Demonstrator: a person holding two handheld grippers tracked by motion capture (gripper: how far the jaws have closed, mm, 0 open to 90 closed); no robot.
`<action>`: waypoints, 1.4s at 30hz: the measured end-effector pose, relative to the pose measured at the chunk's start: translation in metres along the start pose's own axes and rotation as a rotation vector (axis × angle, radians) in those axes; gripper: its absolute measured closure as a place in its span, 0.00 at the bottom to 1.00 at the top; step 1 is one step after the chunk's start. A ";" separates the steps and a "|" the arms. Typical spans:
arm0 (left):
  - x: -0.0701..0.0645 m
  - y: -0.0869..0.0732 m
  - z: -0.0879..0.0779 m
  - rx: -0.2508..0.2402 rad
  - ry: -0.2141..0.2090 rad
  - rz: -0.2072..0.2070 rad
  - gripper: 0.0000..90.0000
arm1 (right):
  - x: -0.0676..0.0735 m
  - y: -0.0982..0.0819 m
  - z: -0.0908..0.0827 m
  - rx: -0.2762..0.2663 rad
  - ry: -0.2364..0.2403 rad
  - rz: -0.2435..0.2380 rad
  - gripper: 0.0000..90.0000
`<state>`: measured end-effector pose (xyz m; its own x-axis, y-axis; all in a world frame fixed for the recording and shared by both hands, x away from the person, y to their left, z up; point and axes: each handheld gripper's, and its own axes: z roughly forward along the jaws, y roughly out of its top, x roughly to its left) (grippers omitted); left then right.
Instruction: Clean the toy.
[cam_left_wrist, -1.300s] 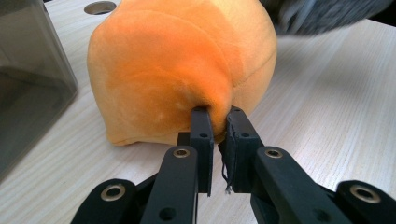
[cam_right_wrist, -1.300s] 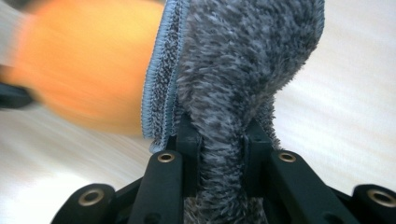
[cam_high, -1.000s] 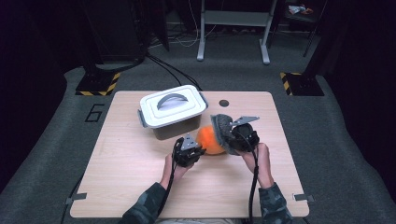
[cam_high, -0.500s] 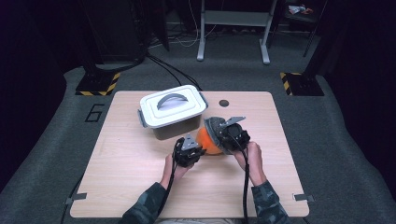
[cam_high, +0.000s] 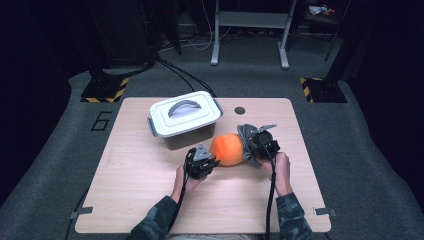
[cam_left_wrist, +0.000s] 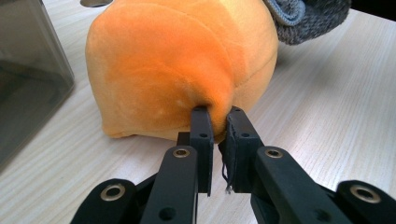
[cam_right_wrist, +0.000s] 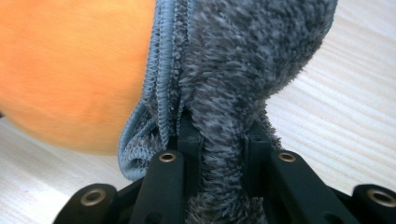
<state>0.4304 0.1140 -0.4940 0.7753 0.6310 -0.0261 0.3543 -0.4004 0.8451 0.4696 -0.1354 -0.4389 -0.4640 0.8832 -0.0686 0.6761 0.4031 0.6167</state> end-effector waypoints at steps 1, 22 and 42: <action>0.000 0.000 0.000 -0.003 0.001 0.000 0.92 | -0.001 -0.001 0.002 0.006 0.005 0.013 0.83; 0.005 -0.002 -0.002 -0.003 0.000 -0.012 0.92 | -0.026 -0.020 0.014 0.056 -0.001 0.098 0.83; -0.004 -0.002 -0.005 -0.003 0.068 0.023 0.63 | 0.003 -0.004 -0.009 -0.036 0.102 0.020 0.83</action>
<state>0.4240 0.1159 -0.4933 0.7463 0.6649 0.0297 0.3347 -0.4135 0.8467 0.4601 -0.1368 -0.4345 -0.5079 0.8611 0.0227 0.6655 0.3755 0.6451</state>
